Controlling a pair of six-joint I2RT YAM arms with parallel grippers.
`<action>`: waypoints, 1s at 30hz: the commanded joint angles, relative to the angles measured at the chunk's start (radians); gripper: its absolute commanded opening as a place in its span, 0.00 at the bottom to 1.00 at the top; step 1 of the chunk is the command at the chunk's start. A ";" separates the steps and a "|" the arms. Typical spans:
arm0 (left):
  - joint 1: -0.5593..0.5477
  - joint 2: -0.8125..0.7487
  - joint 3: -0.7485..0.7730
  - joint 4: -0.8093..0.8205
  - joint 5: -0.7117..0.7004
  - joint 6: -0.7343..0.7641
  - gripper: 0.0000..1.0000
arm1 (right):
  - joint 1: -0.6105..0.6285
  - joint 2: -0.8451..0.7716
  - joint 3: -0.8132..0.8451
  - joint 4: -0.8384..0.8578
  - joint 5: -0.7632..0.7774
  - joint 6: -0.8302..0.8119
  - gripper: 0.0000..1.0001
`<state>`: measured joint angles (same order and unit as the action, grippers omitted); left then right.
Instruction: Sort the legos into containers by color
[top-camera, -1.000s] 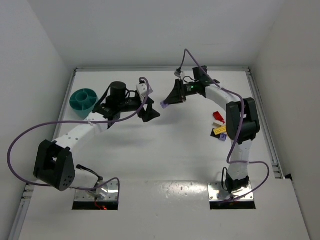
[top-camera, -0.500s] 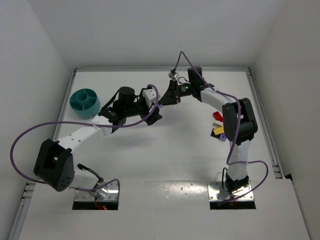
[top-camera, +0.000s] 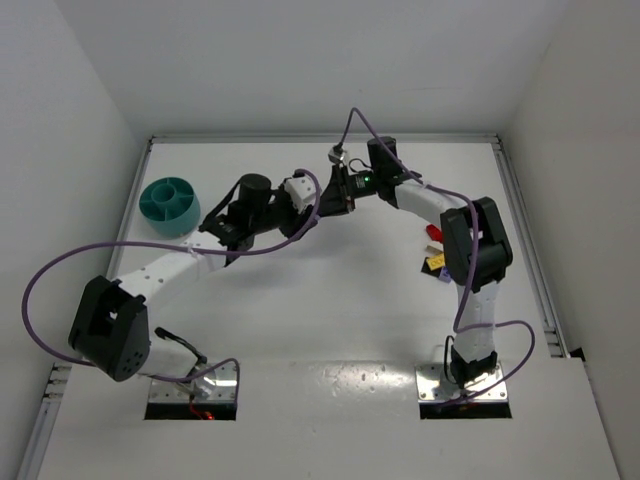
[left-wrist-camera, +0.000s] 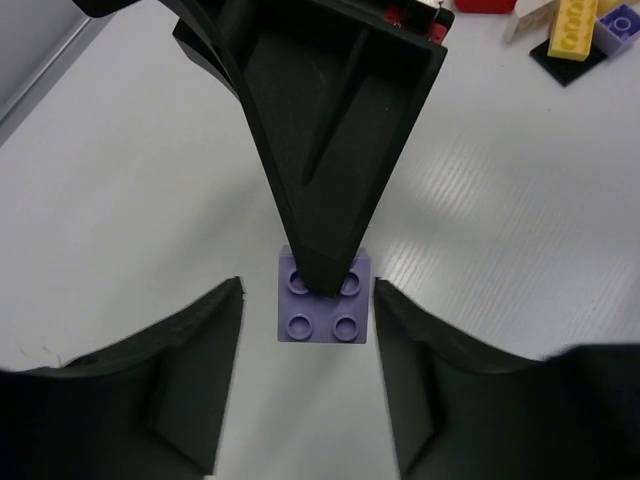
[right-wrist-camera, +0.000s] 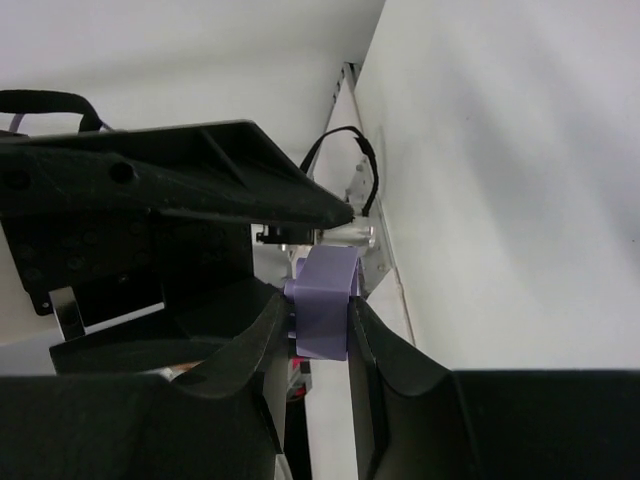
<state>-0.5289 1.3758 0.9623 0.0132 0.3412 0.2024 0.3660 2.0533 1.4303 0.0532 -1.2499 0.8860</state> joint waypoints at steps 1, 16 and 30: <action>-0.008 0.012 -0.004 0.039 -0.007 0.009 0.55 | 0.010 -0.067 -0.001 0.056 -0.039 0.022 0.11; -0.017 0.012 0.006 -0.004 -0.077 0.009 0.14 | 0.010 -0.085 -0.030 0.086 -0.039 0.042 0.56; 0.131 -0.098 0.065 -0.280 -0.296 -0.081 0.13 | -0.047 -0.182 0.174 -0.636 0.729 -0.636 0.73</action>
<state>-0.4633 1.3396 0.9726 -0.1711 0.1616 0.1707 0.3115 1.9831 1.5578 -0.3660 -0.8566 0.5022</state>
